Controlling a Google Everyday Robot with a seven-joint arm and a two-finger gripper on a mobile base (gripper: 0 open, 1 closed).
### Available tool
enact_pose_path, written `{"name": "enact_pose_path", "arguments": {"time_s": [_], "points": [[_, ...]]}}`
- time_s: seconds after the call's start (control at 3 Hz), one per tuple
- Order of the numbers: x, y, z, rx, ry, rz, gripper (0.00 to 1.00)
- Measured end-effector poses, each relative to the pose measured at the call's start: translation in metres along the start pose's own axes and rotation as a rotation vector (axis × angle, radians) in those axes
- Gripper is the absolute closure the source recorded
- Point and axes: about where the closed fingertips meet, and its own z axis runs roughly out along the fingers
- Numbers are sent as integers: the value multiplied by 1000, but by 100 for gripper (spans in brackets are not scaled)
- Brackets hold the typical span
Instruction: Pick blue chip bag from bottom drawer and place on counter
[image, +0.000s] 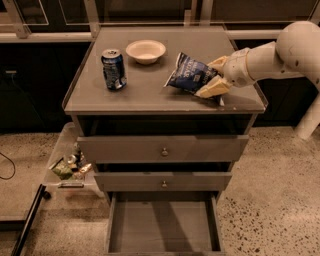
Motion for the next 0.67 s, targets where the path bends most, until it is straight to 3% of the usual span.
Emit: {"name": "enact_pose_path", "arguments": {"time_s": [0.33,0.67], "points": [[0,0,0,0,0,0,0],[0,0,0,0,0,0,0]]}}
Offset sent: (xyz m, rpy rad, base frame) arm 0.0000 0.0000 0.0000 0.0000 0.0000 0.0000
